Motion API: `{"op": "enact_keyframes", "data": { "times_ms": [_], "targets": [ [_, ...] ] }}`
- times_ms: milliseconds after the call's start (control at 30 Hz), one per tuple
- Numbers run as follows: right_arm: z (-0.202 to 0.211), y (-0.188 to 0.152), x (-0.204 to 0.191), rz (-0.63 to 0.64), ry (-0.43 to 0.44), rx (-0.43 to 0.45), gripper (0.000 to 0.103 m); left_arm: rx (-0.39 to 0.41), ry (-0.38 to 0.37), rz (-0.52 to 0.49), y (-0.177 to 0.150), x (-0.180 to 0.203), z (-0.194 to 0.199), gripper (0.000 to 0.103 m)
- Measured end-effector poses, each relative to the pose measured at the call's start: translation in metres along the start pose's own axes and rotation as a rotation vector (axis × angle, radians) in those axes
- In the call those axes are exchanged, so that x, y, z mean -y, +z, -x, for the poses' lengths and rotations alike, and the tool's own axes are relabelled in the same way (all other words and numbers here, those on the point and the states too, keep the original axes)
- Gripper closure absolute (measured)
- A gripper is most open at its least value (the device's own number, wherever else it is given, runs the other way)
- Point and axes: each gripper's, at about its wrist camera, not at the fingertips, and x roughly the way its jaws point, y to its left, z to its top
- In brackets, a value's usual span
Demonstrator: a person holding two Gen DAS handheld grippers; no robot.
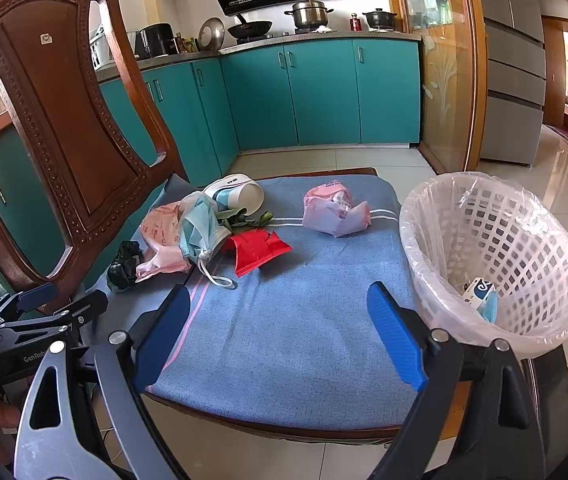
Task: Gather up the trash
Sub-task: 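Move both open tools back over the chair seat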
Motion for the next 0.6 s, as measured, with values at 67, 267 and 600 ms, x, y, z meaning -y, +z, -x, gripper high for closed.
{"op": "enact_keyframes", "data": {
  "times_ms": [67,267,600],
  "targets": [
    [0.000,0.000,-0.001,0.001,0.000,-0.001,0.015,-0.002,0.002,-0.003,0.000,0.001,-0.001,0.006],
    [-0.001,0.000,-0.001,0.000,0.004,-0.002,0.015,-0.011,0.007,-0.011,-0.001,0.002,-0.005,0.006],
    [-0.009,-0.001,-0.001,-0.002,0.005,-0.029,0.015,-0.039,0.053,-0.002,-0.003,0.008,-0.029,0.006]
  ]
}}
